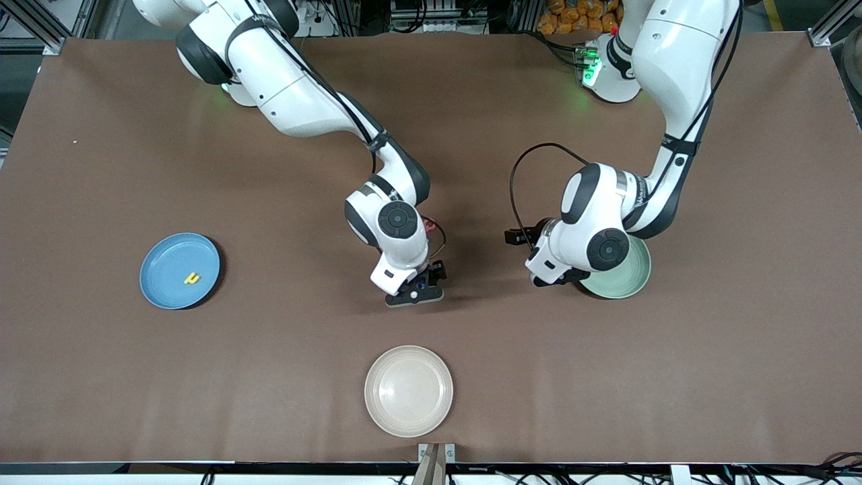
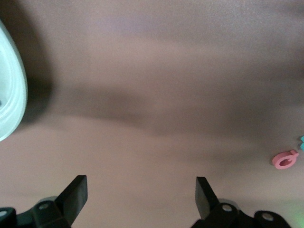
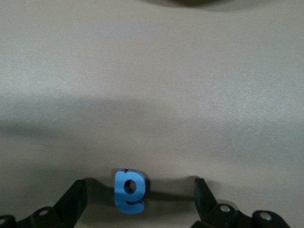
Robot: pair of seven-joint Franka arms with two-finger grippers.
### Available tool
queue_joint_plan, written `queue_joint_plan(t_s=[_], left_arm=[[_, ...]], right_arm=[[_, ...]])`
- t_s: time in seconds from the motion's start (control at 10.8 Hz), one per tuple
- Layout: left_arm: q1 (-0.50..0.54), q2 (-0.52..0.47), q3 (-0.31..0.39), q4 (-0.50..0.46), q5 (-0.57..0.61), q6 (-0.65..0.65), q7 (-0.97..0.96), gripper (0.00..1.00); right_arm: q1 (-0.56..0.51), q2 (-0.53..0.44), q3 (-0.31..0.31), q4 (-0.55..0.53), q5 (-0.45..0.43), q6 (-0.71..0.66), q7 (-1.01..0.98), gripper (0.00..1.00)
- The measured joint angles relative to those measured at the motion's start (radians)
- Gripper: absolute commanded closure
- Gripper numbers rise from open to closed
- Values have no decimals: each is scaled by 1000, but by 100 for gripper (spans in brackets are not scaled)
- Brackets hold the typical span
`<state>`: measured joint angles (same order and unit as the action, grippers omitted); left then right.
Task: Sort upper and lower case letters into plates
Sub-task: 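Grasp the small blue letter with the right gripper while the left withdraws, then place the blue letter on the blue plate while the left gripper reaches Q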
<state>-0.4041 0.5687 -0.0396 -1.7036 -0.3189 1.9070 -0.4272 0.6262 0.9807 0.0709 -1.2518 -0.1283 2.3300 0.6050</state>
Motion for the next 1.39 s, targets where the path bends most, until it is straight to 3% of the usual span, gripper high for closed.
queue_joint_plan(t_s=[0.09, 0.19, 0.28, 1.02, 1.39], left_arm=[[0, 1, 0, 0, 0, 0, 0, 0], [0, 3, 0, 0, 0, 0, 0, 0], [0, 3, 0, 0, 0, 0, 0, 0], [-1, 5, 0, 2, 0, 0, -1, 0], [-2, 6, -9, 26, 0, -1, -66, 0]], right_arm=[[0, 0, 0, 1, 0, 0, 0, 0], [1, 0, 1, 1, 0, 0, -1, 53], [1, 0, 1, 1, 0, 0, -1, 99], [1, -3, 1, 23, 2, -11, -3, 100], [-48, -74, -11, 10, 8, -26, -4, 100]])
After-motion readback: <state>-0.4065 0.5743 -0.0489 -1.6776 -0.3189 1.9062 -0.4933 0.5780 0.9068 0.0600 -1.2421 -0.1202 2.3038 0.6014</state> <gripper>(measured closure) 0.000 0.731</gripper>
